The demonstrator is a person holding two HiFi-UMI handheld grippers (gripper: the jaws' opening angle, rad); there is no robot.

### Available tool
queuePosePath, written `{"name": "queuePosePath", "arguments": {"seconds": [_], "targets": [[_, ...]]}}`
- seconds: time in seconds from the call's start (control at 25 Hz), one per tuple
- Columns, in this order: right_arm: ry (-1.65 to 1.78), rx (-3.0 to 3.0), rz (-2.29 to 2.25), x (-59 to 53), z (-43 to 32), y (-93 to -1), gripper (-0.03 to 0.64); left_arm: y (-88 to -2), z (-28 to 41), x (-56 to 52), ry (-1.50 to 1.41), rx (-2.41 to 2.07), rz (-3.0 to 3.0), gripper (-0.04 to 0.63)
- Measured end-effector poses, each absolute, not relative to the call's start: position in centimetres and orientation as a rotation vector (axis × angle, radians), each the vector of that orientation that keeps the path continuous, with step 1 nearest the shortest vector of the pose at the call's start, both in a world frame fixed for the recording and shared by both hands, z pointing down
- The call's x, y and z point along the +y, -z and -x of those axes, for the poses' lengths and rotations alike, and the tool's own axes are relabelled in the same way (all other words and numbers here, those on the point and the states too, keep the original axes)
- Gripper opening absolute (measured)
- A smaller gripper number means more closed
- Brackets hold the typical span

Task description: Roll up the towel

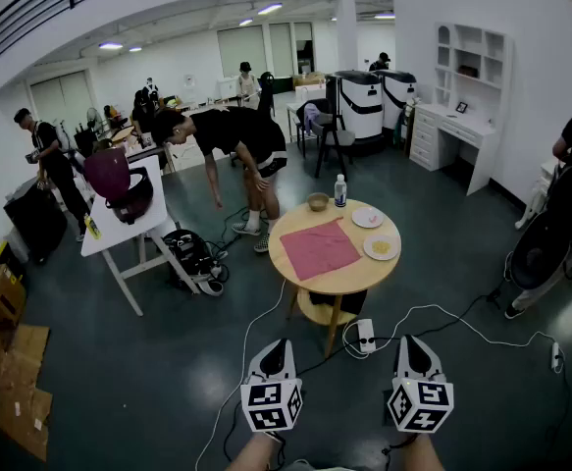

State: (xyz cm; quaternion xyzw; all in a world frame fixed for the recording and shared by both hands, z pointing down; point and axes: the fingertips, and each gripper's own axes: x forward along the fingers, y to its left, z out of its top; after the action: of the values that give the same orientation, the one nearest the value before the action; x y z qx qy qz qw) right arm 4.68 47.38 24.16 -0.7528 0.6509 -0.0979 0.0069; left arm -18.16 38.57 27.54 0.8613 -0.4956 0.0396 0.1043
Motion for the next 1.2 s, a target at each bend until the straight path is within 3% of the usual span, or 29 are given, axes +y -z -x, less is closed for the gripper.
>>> {"name": "queuePosePath", "arguments": {"seconds": [0.84,1.04,1.12,1.2], "targets": [[0.305,2.014,2.287,47.1,-3.9,-23.4,0.002,-27.3,19.9,38.4,-0.169,-1.469,-2.527,0.000],[0.275,2.011,2.298,47.5,-4.3,-22.9,0.061,-26.2,19.8,38.4,-0.153,-1.498,-2.558,0.001],[0.275,2.001,2.301,47.5,-4.6,-22.9,0.078,-26.1,19.9,38.3,-0.150,-1.504,-2.561,0.079],[0.278,2.002,2.297,47.4,-4.5,-22.8,0.103,-26.1,20.4,38.3,-0.153,-1.504,-2.554,0.107]]}}
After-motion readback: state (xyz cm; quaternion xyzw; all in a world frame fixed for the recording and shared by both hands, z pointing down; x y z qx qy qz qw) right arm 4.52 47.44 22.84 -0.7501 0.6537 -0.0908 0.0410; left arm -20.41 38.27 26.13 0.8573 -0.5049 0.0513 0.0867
